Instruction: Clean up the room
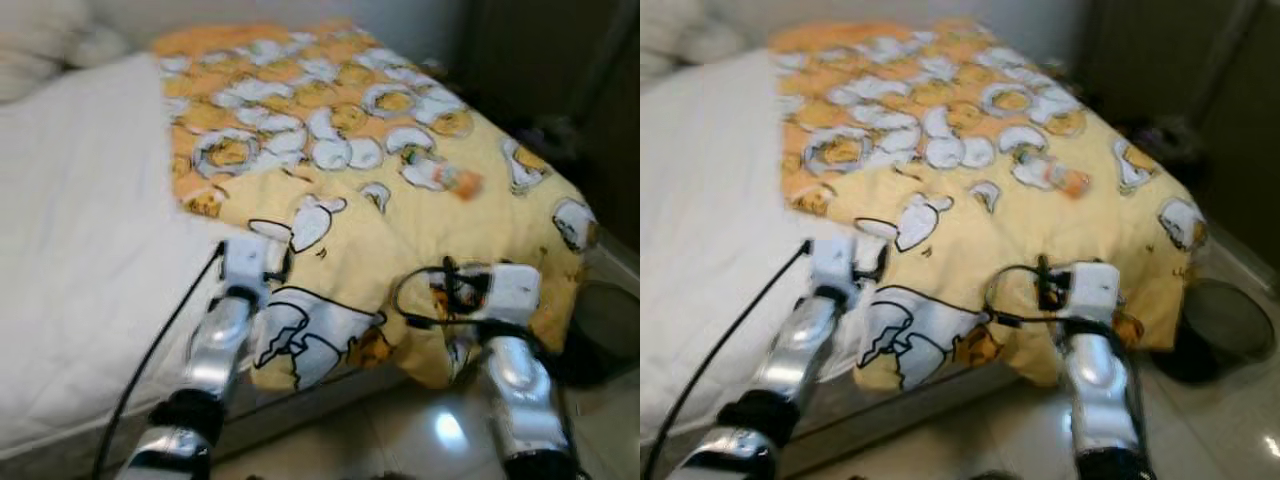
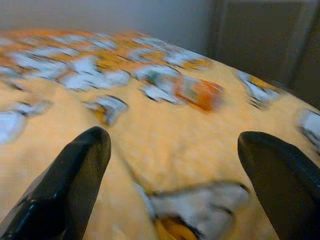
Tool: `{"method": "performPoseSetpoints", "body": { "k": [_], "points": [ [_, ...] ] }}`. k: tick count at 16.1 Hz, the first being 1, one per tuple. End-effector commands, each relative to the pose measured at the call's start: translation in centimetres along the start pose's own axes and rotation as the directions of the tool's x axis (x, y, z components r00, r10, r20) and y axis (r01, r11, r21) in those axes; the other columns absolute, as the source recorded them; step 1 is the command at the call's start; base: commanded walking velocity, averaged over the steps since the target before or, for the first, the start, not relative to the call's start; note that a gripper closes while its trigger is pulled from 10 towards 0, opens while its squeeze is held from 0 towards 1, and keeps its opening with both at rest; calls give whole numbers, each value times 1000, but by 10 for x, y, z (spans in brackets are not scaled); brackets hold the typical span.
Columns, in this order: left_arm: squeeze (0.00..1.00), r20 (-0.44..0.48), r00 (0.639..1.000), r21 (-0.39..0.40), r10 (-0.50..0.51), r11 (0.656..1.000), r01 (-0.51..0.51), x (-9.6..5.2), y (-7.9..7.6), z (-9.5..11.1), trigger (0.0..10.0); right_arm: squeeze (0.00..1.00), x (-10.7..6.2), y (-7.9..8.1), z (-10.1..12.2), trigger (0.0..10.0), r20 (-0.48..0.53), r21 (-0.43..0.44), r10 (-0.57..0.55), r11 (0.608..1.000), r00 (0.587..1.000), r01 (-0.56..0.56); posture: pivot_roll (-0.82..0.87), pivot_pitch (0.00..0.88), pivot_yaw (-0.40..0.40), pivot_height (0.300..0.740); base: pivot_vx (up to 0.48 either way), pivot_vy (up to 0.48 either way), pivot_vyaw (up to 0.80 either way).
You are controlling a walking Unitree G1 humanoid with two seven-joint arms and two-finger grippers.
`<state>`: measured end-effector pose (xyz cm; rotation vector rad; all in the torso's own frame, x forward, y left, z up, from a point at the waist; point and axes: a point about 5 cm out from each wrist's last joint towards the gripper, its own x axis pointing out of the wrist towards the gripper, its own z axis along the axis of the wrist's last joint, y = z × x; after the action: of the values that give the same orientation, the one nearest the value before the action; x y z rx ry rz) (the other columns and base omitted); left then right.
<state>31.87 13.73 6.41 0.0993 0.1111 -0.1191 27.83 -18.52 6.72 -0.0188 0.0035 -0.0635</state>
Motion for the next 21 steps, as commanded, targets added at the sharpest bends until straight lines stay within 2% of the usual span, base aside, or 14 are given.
{"method": "performPoseSetpoints", "body": {
  "k": [1,4,7,9,10,14,17,18,20,21],
  "points": [
    [0,9,1000,0,3,1000,-3,6,-6,7,10000,0,1,-8,-1,10000,3,2,-20,1000,1000,20,6,0,43,740,0,-472,563],
    [0,-6,1000,-5,23,1000,-23,8,-6,6,10000,0,0,-2,-2,10000,6,6,-3,1000,1000,3,14,0,33,740,0,-472,558],
    [0,4,1000,3,24,1000,-24,5,-3,6,10000,0,-3,-4,-4,10000,5,-3,11,1000,1000,-11,18,0,24,740,0,-472,554],
    [0,61,995,28,-82,996,80,2,-15,11,10000,0,-9,-11,-6,10000,-1,-11,5,1000,1000,-5,20,0,18,740,0,-472,550],
    [0,79,981,21,-175,985,174,2,-31,16,10000,0,-12,-15,-7,10000,-1,-15,-5,1000,1000,5,16,0,19,740,0,-472,550],
    [0,74,974,21,-212,977,211,3,-35,16,10000,0,-18,-19,-9,10000,-2,-27,-34,999,999,34,-6,0,34,740,0,-472,572],
    [0,63,969,27,-239,971,238,1,-35,13,10000,0,-24,-17,-12,10000,-6,-25,-31,999,999,31,-16,0,45,740,0,-472,0],
    [0,62,972,20,-228,974,227,0,-31,12,10000,0,-24,-16,-12,10000,-6,-21,-31,999,1000,31,-15,0,45,740,0,-472,0],
    [0,81,994,-18,-74,997,76,-19,9,5,10000,0,-35,-17,-13,10000,1,12,-36,999,999,36,-16,0,38,740,0,-472,0],
    [0,103,992,-15,-70,997,71,-32,19,4,10000,0,-46,-21,-17,10000,-12,12,-43,999,999,43,-6,0,30,740,0,-472,0]
  ]
}}
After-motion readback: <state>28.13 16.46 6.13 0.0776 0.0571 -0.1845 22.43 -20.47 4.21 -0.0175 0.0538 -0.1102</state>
